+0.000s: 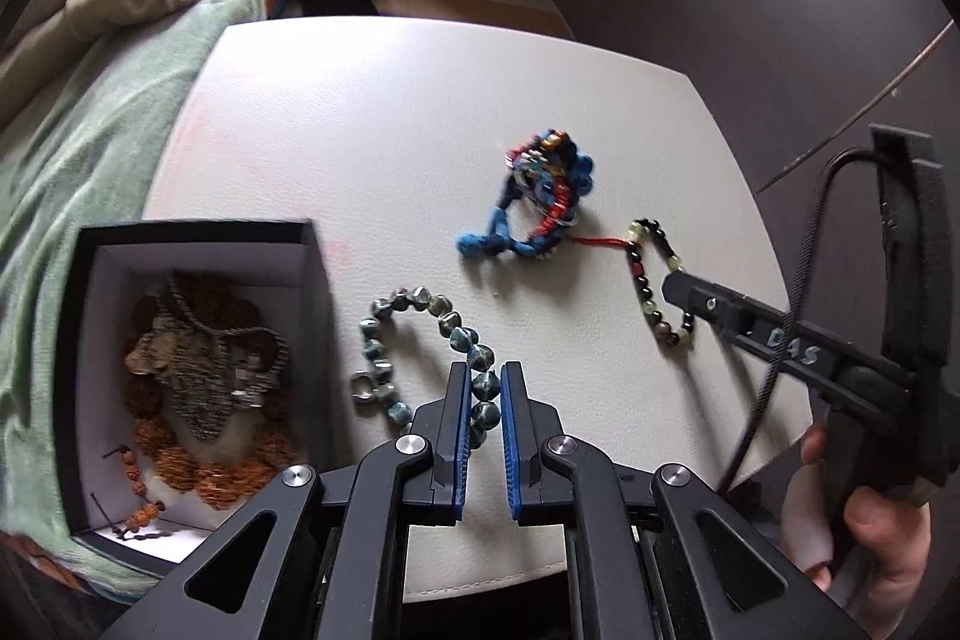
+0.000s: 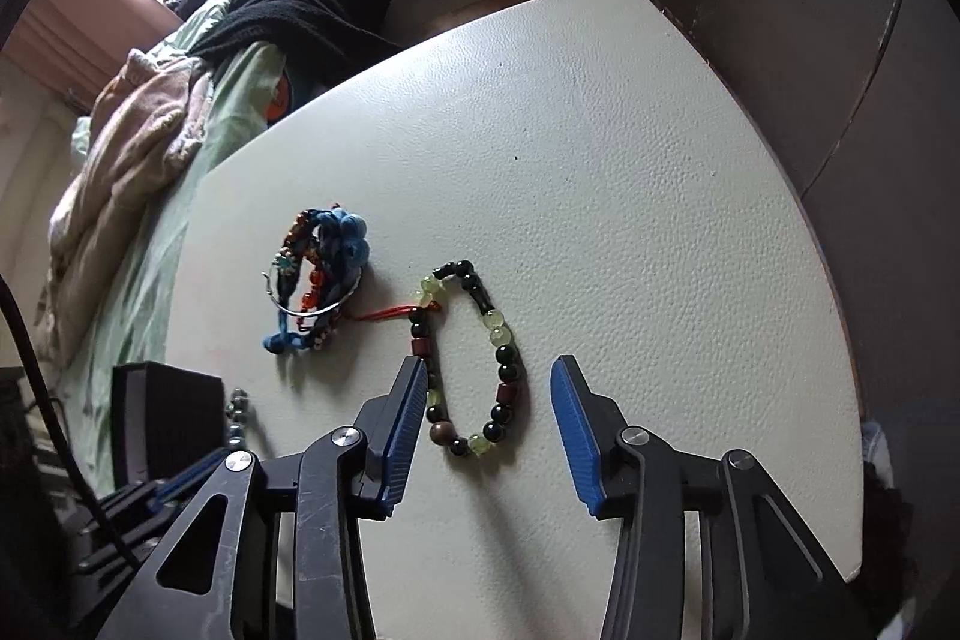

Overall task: Organize jewelry
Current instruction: 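Grasp the grey bead bracelet with the left tool while the right tool grasps the black-and-green bead bracelet, then carry both bracelets over the black box and open both tools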

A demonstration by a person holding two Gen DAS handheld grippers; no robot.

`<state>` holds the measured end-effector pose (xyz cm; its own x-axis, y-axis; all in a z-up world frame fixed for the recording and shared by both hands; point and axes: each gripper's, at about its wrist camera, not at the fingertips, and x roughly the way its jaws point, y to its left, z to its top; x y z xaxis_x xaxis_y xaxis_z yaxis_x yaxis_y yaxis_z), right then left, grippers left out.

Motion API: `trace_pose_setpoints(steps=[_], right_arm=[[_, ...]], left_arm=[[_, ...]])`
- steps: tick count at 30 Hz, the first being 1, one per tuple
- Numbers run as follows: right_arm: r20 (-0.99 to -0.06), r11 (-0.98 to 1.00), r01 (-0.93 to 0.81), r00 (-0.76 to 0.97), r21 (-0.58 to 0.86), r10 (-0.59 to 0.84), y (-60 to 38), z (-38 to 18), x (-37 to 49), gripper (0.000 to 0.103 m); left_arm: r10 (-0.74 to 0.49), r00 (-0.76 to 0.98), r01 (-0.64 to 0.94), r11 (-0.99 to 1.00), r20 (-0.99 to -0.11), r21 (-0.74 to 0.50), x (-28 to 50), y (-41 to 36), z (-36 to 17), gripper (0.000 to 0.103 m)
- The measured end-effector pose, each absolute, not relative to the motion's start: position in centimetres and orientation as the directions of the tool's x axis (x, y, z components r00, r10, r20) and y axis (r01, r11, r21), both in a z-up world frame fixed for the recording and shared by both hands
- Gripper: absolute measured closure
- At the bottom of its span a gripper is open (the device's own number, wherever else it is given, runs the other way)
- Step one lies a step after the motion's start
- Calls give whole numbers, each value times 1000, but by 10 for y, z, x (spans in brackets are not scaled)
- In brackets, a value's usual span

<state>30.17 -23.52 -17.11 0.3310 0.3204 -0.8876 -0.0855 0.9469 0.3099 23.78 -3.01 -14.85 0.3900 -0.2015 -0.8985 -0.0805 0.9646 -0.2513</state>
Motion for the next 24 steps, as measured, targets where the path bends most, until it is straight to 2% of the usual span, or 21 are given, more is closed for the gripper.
trace_pose_setpoints(steps=[4, 5, 6, 7, 8, 17, 24], right_arm=[[-915, 978, -135, 353, 157, 196, -215, -170, 300, 61], [-921, 982, -151, 357, 110, 158, -210, -169, 298, 65], [-924, 985, -163, 366, 56, 113, -204, -169, 296, 71], [-923, 985, -172, 378, 3, 69, -201, -170, 294, 86], [-923, 983, -184, 376, 9, 79, -200, -169, 292, 93], [-892, 962, -168, 368, 214, 263, -218, -143, 275, 93], [-760, 858, -163, 406, 487, 508, -231, -107, 259, 93]], left_arm=[[-223, 413, -102, 952, -883, -288, 231, -14, -139, 93], [-229, 428, -96, 950, -874, -296, 228, -12, -133, 93], [-237, 443, -88, 948, -865, -306, 225, -11, -126, 93], [-243, 453, -84, 946, -858, -312, 224, -11, -121, 93], [-249, 465, -80, 944, -849, -320, 221, -9, -114, 93], [-286, 577, -37, 927, -765, -374, 205, 13, -55, 93], [-274, 611, -46, 924, -743, -379, 193, 41, -45, 93]])
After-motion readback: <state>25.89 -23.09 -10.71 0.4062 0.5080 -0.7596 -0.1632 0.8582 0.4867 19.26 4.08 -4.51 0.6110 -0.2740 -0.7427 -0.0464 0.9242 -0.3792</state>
